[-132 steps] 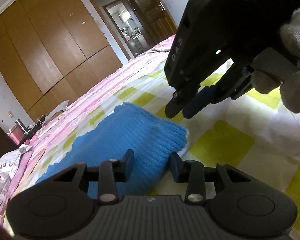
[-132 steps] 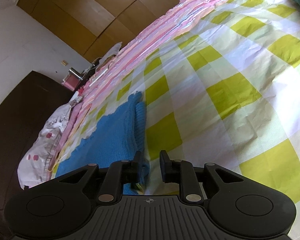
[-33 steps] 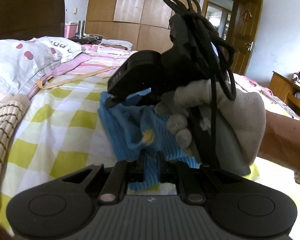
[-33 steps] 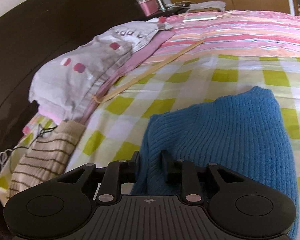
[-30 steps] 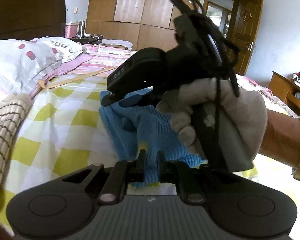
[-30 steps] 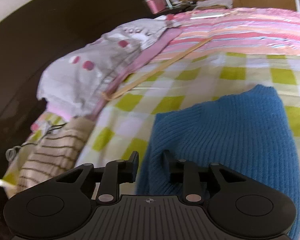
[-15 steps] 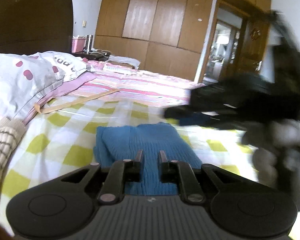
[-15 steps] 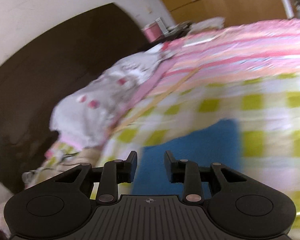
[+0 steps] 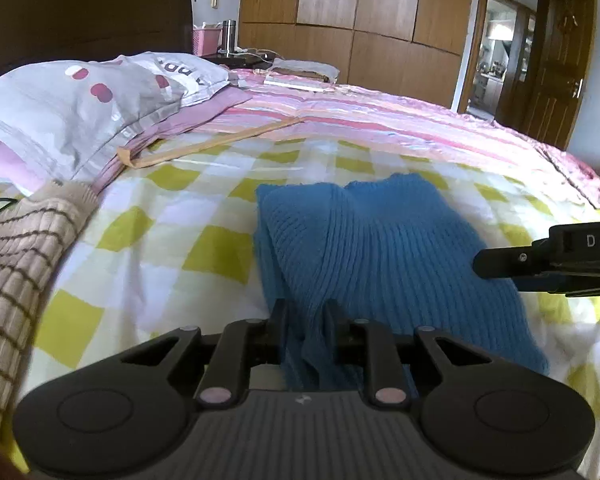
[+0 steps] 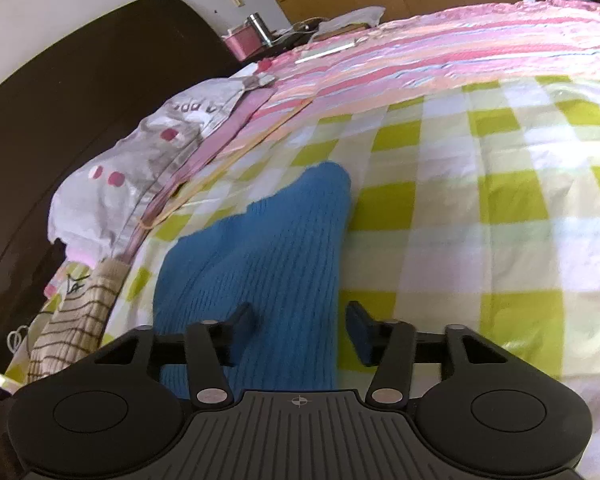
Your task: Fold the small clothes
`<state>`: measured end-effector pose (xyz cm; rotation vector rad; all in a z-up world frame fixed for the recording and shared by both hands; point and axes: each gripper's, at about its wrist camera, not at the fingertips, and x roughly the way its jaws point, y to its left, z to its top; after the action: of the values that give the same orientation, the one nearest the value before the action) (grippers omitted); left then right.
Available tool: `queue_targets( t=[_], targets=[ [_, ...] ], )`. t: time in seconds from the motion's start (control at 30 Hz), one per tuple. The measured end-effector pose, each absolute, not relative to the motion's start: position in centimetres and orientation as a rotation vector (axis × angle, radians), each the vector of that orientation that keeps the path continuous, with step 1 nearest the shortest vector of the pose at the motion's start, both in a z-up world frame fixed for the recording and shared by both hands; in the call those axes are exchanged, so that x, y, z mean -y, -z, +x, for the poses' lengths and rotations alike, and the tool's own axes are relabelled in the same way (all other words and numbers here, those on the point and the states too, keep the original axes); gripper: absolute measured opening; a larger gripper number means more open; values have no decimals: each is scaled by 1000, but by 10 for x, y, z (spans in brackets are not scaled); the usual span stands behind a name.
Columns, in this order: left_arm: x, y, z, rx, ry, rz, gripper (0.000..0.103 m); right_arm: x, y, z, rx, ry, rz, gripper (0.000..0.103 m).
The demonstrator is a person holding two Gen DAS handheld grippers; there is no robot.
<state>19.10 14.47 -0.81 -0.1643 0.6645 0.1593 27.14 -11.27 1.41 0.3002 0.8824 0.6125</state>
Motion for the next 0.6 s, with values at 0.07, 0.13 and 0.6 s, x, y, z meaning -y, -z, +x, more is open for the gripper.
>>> queue_targets(
  t=[0.07, 0.13, 0.6],
  targets=[
    [-143, 11, 184, -674, -159, -160, 29, 111, -11, 269, -890, -622, 312, 59],
    [-141, 12, 180, -678, -160, -151, 29, 110, -6, 268, -906, -627, 329, 61],
    [-133, 22, 160, -743, -111, -198, 29, 121, -7, 219, -960, -579, 332, 38]
  ],
)
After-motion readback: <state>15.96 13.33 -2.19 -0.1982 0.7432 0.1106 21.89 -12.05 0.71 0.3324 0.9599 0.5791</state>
